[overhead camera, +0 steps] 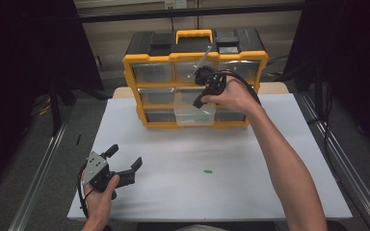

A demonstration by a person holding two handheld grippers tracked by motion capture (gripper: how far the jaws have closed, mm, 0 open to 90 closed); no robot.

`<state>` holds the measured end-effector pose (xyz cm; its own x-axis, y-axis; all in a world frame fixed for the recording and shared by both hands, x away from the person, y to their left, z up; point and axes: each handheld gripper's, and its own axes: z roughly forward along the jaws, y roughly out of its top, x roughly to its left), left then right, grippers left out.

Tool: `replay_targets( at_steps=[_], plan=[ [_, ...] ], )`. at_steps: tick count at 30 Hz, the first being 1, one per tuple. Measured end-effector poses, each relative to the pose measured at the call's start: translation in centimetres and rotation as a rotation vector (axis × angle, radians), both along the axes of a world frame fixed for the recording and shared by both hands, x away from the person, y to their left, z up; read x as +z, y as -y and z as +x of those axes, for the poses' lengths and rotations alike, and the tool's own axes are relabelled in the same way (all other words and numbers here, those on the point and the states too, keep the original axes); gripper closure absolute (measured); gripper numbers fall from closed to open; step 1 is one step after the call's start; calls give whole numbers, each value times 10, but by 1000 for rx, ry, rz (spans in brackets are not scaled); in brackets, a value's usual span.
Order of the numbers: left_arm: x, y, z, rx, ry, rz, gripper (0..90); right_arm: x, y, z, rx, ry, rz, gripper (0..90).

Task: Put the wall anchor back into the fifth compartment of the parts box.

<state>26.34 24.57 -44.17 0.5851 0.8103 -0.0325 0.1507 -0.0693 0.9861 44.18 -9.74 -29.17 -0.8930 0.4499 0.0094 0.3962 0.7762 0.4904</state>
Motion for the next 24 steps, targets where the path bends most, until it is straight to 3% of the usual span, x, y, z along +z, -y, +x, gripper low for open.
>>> replay_targets(
  at_steps=[2,4,5,6,7,8,11,12,13,14,18,19,20,21,22,24],
  plan=[
    [0,0,0,1,2,3,34,-2,2,1,-8,2,12,794],
    [0,0,0,-6,3,-2,34,-2,3,1,-18,17,25,694],
    [0,0,0,-7,3,-2,34,-2,3,1,-18,17,25,694],
    [0,0,0,-6,5,-6,34,-1,4,-1,-37,39,35,589],
    [0,0,0,-6,5,-6,34,-1,4,-1,-37,39,35,589],
    [0,0,0,-5,5,-6,34,1,7,-2,-42,59,69,486],
    [0,0,0,-7,3,-2,34,4,11,-4,-52,88,113,439],
    [0,0,0,-3,8,6,34,8,16,-6,-68,116,151,363],
    [0,0,0,-3,8,6,34,8,16,-6,-68,116,151,363],
    [0,1,-1,-7,0,-5,34,11,21,-8,-94,137,195,300],
    [0,-1,0,-2,7,9,34,16,31,-13,-123,167,275,121],
    [0,-1,0,-2,7,9,34,16,31,-13,-123,167,275,121],
    [0,0,0,-5,3,2,34,17,36,-16,-139,187,312,80],
    [0,0,0,-3,4,-1,34,17,36,-16,-139,187,312,80],
    [0,1,-1,-8,-2,-8,34,16,42,-19,-155,204,356,40],
    [0,1,-1,-8,-3,-7,34,14,47,-22,-170,209,382,35]
  ],
)
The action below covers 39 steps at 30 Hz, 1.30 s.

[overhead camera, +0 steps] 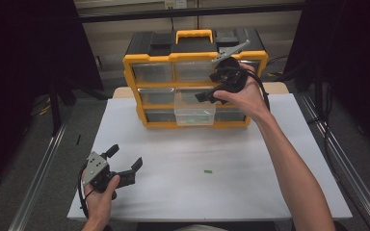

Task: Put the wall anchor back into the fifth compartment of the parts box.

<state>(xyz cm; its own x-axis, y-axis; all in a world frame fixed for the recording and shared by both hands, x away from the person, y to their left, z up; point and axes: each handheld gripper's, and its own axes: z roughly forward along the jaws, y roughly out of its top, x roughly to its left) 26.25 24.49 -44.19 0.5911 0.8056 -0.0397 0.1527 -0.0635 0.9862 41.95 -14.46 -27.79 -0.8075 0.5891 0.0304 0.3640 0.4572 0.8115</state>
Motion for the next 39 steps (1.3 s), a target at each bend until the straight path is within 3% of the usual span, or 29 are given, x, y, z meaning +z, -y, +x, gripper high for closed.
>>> replay_targets(
  at_steps=[7,11,16,25,30,34,39],
  plan=[
    [0,-1,0,1,3,5,34,-10,16,-12,-28,43,84,26],
    [-1,0,0,9,-2,11,34,-14,31,-22,-70,79,157,23],
    [0,0,0,8,-3,13,34,-22,43,-33,-88,83,206,25],
    [0,0,0,7,-4,12,34,-42,50,-50,-87,84,223,23],
    [0,-1,0,8,1,16,34,-59,53,-67,-80,84,238,18],
    [-1,-1,1,-2,-1,12,34,-75,53,-79,-92,94,208,20],
    [-1,1,1,0,-9,22,34,-91,56,-87,-85,69,218,22]
  ],
)
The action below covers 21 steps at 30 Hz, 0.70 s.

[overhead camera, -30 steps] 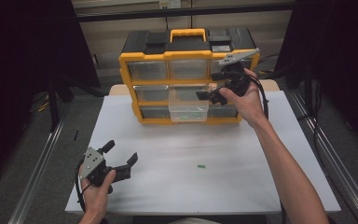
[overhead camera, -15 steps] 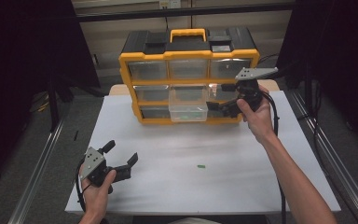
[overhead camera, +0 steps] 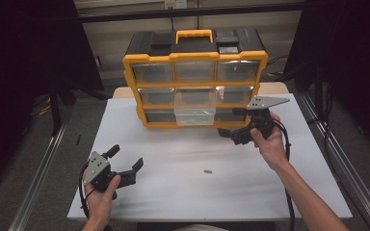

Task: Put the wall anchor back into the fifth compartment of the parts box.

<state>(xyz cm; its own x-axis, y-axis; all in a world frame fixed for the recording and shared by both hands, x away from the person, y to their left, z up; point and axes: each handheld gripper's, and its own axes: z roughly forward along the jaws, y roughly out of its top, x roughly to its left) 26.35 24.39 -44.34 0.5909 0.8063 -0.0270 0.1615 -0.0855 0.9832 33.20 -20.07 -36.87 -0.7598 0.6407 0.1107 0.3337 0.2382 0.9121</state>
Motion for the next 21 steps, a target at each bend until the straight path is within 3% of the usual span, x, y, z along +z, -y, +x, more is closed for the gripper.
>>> replay_targets(
  at_steps=[8,15,17,18,20,21],
  plan=[
    [0,1,0,-5,0,5,34,-34,-14,-1,67,-90,-91,45],
    [0,1,0,-12,2,0,34,-43,-26,-6,150,-143,-147,55],
    [0,1,0,-12,2,1,34,-49,-33,-7,192,-179,-189,58],
    [0,1,0,-11,3,-3,34,-49,-33,-7,192,-179,-189,58],
    [0,1,0,-4,0,-2,33,-54,-38,-7,209,-204,-240,71],
    [0,0,0,-10,2,-3,33,-59,-43,-7,245,-227,-262,98]
  ],
)
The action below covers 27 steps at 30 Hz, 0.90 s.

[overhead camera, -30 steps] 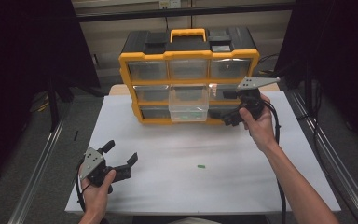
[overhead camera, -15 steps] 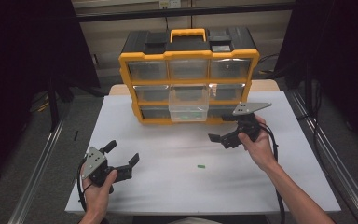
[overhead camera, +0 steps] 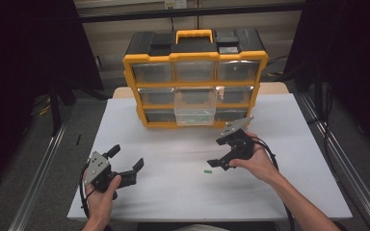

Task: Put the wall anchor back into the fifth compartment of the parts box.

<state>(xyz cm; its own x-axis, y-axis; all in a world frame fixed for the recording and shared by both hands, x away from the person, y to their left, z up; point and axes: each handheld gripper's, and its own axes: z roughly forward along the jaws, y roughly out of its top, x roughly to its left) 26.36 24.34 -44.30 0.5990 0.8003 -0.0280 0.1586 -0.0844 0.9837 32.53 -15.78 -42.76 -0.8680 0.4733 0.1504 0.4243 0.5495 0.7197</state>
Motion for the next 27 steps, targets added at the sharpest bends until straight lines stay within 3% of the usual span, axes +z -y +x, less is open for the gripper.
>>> replay_targets(
  at_steps=[2,5,11,16,19,21,23,27],
  plan=[
    [0,0,0,-2,0,-11,33,-3,-2,0,24,-23,-11,93],
    [0,-2,1,1,7,7,33,-9,-7,0,41,-52,-39,123],
    [0,-1,0,4,6,1,33,-15,-16,-3,118,-90,-130,185],
    [0,0,1,1,-3,5,32,-22,-23,-5,121,-126,-210,309],
    [0,1,1,-5,-8,-2,32,-25,-26,-5,126,-126,-242,338],
    [0,0,1,-3,-5,5,32,-28,-30,-5,127,-136,-279,440],
    [0,0,1,-12,-4,-6,32,-28,-31,-4,132,-134,-280,461],
    [0,1,0,-15,-7,-1,30,-28,-33,0,129,-122,-291,612]
  ],
)
